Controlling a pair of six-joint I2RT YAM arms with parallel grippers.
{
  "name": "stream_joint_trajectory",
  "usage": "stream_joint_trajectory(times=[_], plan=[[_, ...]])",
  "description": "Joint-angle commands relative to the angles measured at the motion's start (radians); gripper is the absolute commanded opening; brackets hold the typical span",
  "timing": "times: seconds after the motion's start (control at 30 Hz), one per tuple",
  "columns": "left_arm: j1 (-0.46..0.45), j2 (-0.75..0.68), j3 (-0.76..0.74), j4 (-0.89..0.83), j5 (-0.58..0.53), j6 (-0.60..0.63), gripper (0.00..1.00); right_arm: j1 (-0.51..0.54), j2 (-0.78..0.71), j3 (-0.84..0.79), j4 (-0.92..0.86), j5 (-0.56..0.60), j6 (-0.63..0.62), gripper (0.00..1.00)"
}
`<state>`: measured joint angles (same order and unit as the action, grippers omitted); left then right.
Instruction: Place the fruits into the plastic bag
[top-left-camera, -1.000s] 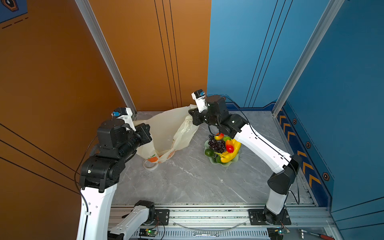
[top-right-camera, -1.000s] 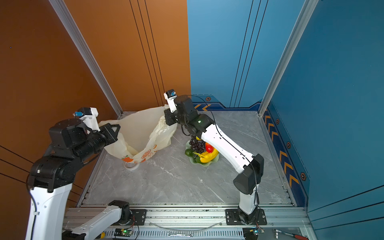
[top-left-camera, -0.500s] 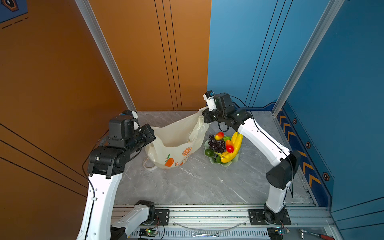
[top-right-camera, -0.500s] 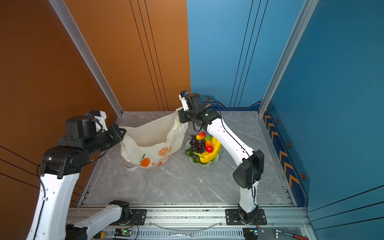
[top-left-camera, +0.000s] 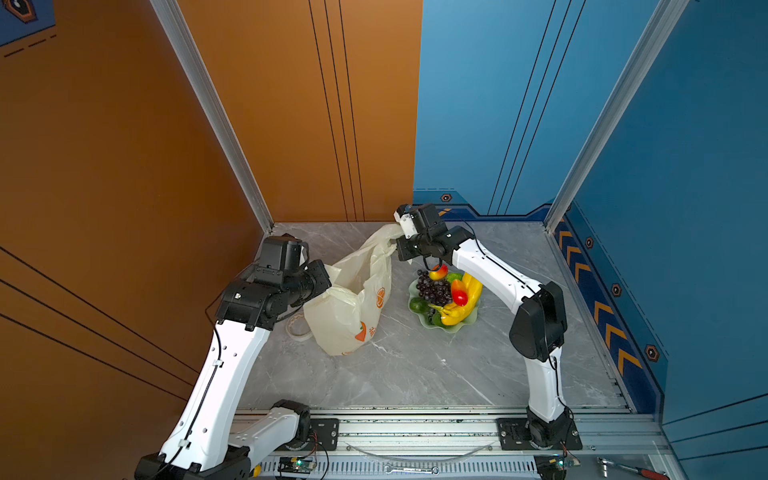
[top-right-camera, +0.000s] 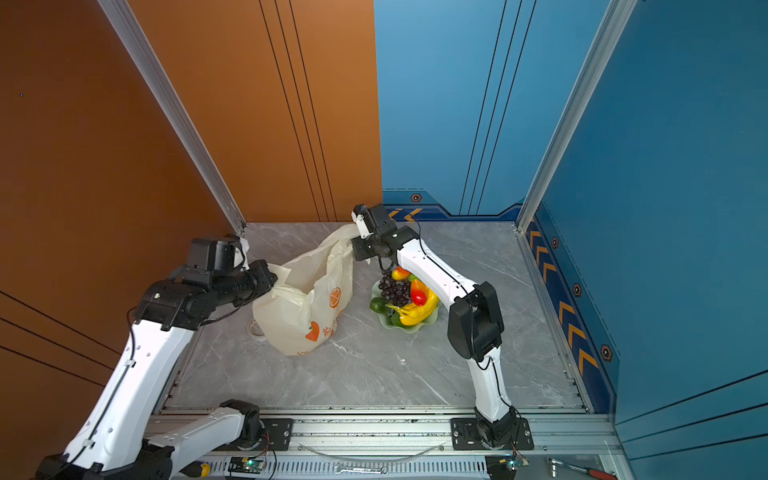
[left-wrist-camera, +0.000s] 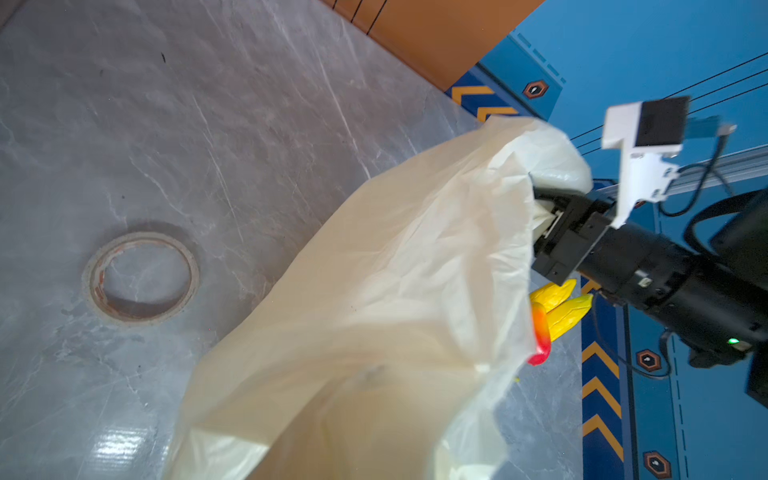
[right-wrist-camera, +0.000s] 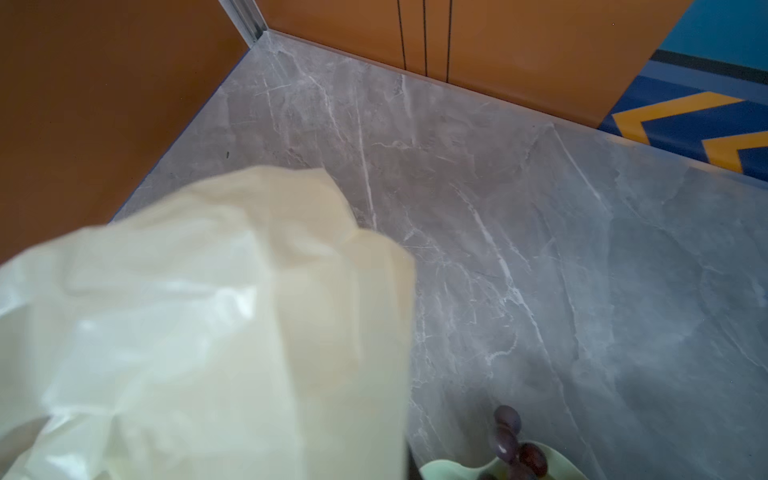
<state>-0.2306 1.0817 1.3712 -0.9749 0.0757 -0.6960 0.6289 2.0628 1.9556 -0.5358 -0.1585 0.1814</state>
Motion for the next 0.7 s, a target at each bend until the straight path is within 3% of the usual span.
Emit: stream_joint_trajectory(times=[0.0,0.13,0.27,0.53,0.67], plan=[[-0.010,-0.005,-0.021,0.044,-0.006,-0.021,0.00,0.009,-0.084,-0.044,-0.007,-0.013,0.002,0.00],[0.002,-0.006,0.046,0.035,-0.029,0.014,0.00,-0.023,-0.171,-0.029,-0.085,-0.027,0.026,0.00],[0.099,0.055,0.196,0.026,0.013,0.085,0.00,-0.045,-0.223,-0.012,-0.020,-0.058,0.067,0.00],[0.135,0.265,0.553,0.032,-0.005,0.253,0.00,-0.058,-0.072,0.282,0.107,-0.085,0.107,0.00],[0.124,0.264,0.628,0.042,-0.025,0.287,0.00,-0.058,-0.083,0.274,0.187,-0.085,0.130,0.00]])
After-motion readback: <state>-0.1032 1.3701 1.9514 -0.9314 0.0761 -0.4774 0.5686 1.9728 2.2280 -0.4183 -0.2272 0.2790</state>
